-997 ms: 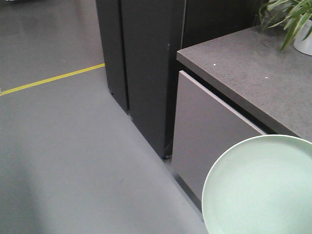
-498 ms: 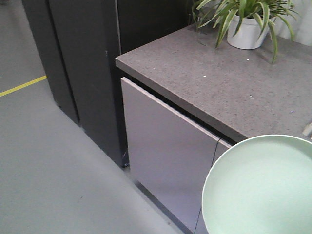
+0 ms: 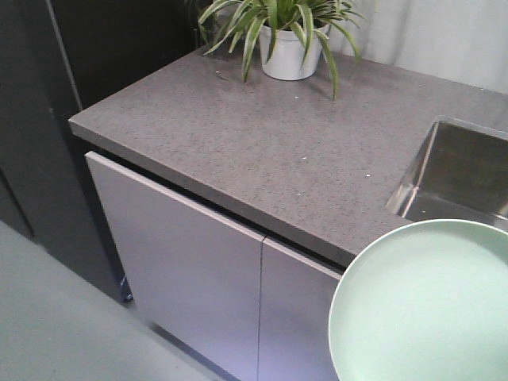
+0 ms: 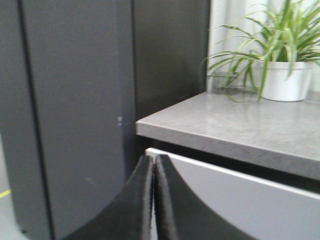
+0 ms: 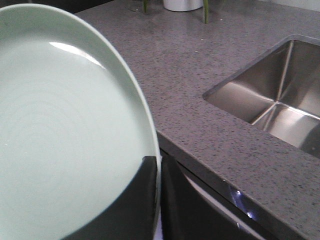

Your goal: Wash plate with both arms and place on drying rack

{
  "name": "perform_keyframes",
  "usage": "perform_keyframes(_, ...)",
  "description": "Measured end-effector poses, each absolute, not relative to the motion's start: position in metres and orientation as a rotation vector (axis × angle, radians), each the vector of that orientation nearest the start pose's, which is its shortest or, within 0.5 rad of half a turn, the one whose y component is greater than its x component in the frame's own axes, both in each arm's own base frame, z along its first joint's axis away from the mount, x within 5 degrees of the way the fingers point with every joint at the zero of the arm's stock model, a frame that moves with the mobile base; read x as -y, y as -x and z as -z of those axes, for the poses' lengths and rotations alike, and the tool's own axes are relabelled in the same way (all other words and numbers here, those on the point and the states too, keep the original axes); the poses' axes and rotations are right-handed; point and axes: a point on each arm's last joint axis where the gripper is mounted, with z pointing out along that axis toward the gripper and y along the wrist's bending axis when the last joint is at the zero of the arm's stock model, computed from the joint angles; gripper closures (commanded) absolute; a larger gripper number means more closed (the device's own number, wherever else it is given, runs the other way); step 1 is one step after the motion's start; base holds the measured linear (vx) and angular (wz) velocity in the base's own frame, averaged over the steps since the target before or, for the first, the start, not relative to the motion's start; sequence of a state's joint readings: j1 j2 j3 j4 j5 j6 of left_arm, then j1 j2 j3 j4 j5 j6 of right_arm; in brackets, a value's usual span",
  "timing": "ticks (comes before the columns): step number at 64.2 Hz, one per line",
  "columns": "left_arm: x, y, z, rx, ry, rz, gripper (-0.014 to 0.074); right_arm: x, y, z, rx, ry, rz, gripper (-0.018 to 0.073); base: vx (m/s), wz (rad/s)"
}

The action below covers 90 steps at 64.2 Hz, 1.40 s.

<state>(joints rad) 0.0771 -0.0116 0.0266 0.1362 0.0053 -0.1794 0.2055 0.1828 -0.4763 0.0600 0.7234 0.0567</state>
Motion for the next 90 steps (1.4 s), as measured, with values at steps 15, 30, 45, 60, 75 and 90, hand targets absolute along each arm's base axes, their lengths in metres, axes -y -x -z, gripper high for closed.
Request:
perform_keyframes(15,-0.0044,-0.0563,-0.2044,-1.501,0.091,-0.028,0.0602,-0.0116,-0.038,-0.2953,-1.916,0.126,-0.245,0.0564,0.1,-0.45)
perform_keyframes(30,-0.0044,-0.0563,-0.2044,-1.501,0.091,-0.028,0.0602,-0.0116,-0.038,-0.2953,-1.916,0.126,-0.245,0.0564,0.1,-0.4)
perform_keyframes(45,-0.0044,-0.0563,-0.2048,-1.496,0.09,-0.027,0.0602,-0.0116,-0.038,-0.2953,-1.916,0.126,-0.245,0.0564,0.09,-0.34)
perform_keyframes(60,-0.0044,-0.0563,-0.2048,-1.496,0.09,-0.027,0.0602,-0.0116,-0.038,-0.2953,-1.916,0.126,-0.245,0.0564,0.08,-0.31)
perform_keyframes(75,-0.0044,-0.0563,-0.2044,-1.501,0.091,-0.028,0.0602,-0.0116,-0.038,-0.2953,-1.916,0.126,-0.245,0.0564,0.07,-0.28)
perform_keyframes(90,-0.0044,-0.0563,-0.2044,-1.501,0.091,-0.028,0.0602,-0.0116,-0.038,-0.2953,-1.916,0.126,-0.245,0.0564,0.06,-0.22)
